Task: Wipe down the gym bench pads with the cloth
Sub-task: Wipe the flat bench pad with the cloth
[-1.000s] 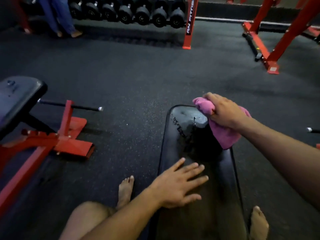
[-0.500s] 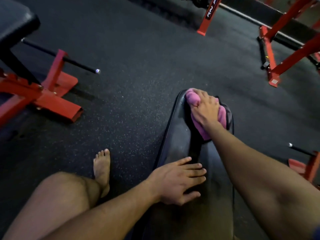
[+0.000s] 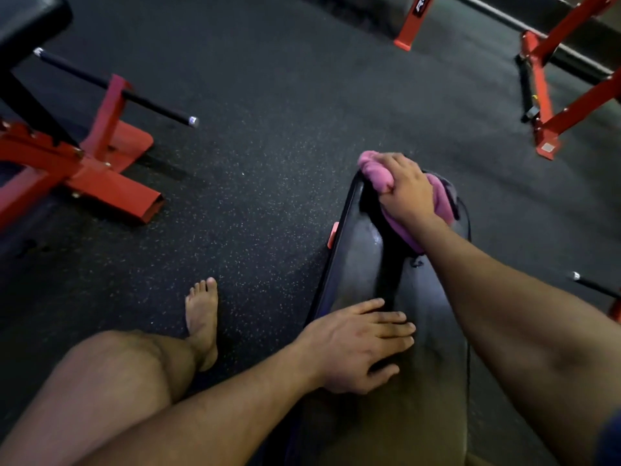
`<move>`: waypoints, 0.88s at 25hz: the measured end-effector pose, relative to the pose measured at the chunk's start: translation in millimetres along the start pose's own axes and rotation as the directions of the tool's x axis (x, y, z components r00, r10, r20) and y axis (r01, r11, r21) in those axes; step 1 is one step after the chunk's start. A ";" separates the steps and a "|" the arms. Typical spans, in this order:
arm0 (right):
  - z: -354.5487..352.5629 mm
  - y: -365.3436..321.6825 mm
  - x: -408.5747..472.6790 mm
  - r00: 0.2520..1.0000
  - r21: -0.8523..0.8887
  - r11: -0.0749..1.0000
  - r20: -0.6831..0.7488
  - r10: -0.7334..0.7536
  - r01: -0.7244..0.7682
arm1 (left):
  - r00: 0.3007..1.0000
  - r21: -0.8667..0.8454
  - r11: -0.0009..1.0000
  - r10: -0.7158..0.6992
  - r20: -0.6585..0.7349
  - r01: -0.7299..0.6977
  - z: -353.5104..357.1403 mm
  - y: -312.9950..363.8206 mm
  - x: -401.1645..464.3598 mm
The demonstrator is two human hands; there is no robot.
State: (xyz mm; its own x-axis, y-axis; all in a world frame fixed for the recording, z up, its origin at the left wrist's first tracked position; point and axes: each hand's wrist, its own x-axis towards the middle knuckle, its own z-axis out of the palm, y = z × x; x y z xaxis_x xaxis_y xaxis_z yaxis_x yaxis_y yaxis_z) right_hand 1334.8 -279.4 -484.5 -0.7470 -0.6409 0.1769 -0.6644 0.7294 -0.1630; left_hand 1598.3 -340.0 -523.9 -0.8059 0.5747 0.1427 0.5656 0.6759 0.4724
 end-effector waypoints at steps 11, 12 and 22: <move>-41.7 -9.4 -22.0 0.990 0.148 0.984 0.084 -0.113 0.099 | 1.000 0.013 1.000 -0.001 0.001 0.001 -3.3 -0.6 -2.0; -53.5 -16.1 -23.0 0.994 0.172 0.980 0.029 -0.106 0.099 | 0.999 0.041 0.999 -0.013 0.035 0.012 -6.2 4.5 -4.9; -16.4 1.0 -155.4 0.970 -0.209 0.950 0.026 0.243 -0.232 | 0.977 0.069 0.981 0.170 0.132 -0.180 14.9 48.7 -27.4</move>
State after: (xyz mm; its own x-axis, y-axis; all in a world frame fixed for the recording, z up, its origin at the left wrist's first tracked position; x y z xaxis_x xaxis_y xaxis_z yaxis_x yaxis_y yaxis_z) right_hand 1450.6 -175.1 -496.3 -0.8863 -0.4506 0.1068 -0.4526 0.8917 0.0065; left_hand 1650.6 -316.0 -517.7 -0.6676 0.7370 0.1052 0.7124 0.5915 0.3777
